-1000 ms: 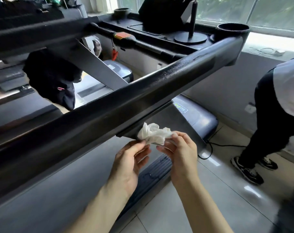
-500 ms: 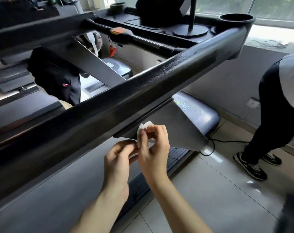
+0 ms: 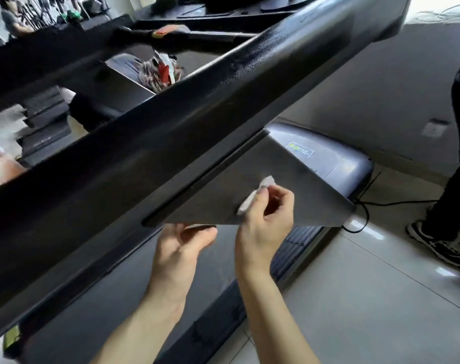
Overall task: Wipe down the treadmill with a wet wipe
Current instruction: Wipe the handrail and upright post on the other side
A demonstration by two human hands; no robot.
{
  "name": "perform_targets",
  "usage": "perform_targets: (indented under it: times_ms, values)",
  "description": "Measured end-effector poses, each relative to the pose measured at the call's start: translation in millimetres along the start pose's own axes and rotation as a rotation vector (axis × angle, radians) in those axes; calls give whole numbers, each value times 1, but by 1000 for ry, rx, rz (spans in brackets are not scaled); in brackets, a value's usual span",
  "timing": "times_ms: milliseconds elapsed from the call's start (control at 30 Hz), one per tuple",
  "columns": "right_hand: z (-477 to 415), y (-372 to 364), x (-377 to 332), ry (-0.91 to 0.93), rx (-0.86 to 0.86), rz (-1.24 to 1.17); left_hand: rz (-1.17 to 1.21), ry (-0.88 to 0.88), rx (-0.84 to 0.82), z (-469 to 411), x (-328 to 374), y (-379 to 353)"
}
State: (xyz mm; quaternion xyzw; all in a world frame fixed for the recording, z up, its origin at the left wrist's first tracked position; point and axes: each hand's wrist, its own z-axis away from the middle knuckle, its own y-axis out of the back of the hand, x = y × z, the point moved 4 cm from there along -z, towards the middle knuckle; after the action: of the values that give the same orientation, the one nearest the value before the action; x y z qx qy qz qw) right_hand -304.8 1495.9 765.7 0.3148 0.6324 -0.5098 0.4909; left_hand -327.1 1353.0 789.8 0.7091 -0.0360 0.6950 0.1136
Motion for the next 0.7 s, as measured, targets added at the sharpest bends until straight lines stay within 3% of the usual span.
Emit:
perform_targets:
  times_ms: [100,167,233,333,400,467,600,700]
  values:
    - [35,-11,-56,403,-231,-55,27,-90,6,0,7,-1]
    - [16,-8,-44,519,-253,1,46,-136,6,-1,6,-3]
    - [-29,2,-1,363,-116,53,35,-183,20,-1,4,-3]
    - [-84,24,62,-36,103,125,-2,-222,28,0,-2,-14]
    - [-87,25,64,-78,118,161,-2,-223,12,2,-6,-22]
    - [-62,14,29,90,56,128,26,-201,48,2,-9,-26]
    - [5,-5,-42,636,-280,142,-9,-190,47,2,-10,-33]
    - [-11,-1,-23,752,-397,293,0,-191,55,0,-15,-31]
